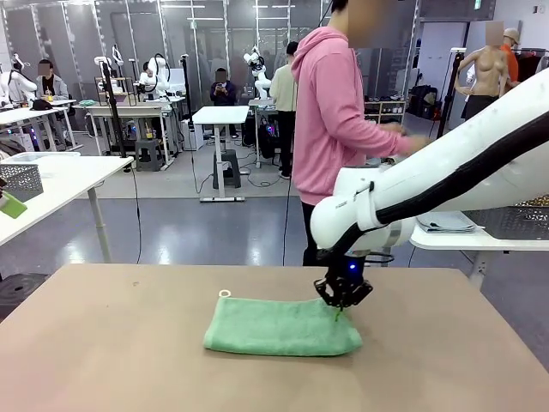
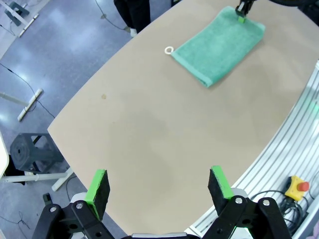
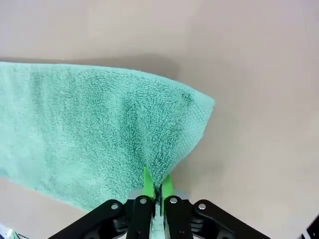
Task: Fold the towels and place them in the basket.
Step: When a person lays out a Towel with hook on the table, fold it in half twice.
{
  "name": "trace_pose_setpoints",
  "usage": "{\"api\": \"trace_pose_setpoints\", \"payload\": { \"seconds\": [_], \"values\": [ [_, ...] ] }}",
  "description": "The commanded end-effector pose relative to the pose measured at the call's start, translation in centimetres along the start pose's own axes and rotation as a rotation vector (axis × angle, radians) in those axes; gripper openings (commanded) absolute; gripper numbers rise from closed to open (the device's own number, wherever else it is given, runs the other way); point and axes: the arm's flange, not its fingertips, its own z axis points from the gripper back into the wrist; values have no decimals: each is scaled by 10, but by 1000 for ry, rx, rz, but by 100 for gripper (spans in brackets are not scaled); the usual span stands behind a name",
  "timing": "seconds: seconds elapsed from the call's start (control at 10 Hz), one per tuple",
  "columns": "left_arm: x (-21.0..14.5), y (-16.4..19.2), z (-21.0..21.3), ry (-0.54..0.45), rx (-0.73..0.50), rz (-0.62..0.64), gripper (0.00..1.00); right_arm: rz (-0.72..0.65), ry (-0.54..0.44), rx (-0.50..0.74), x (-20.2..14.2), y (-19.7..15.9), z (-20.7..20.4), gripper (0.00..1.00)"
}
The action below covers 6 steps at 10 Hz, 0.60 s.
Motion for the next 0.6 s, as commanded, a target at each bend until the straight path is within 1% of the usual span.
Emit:
{"api": "trace_pose_setpoints", "payload": {
  "seconds": [0.0,0.1,0.2,0.3,0.4,0.5],
  "values": [
    [2,4,1,1,5,-6,100,6,-27,-62,-17,-25,27,0],
    [2,4,1,1,5,-6,100,18,-53,-52,-20,-30,43,0],
    [2,4,1,1,5,-6,100,46,-58,-61,-23,-31,61,0],
    [2,4,1,1,5,-6,100,105,-72,-47,-26,-26,80,0],
    [2,4,1,1,5,-6,100,147,-119,-2,-25,-17,93,0],
    [2,4,1,1,5,-6,100,199,-129,63,-19,-4,96,0]
  ]
}}
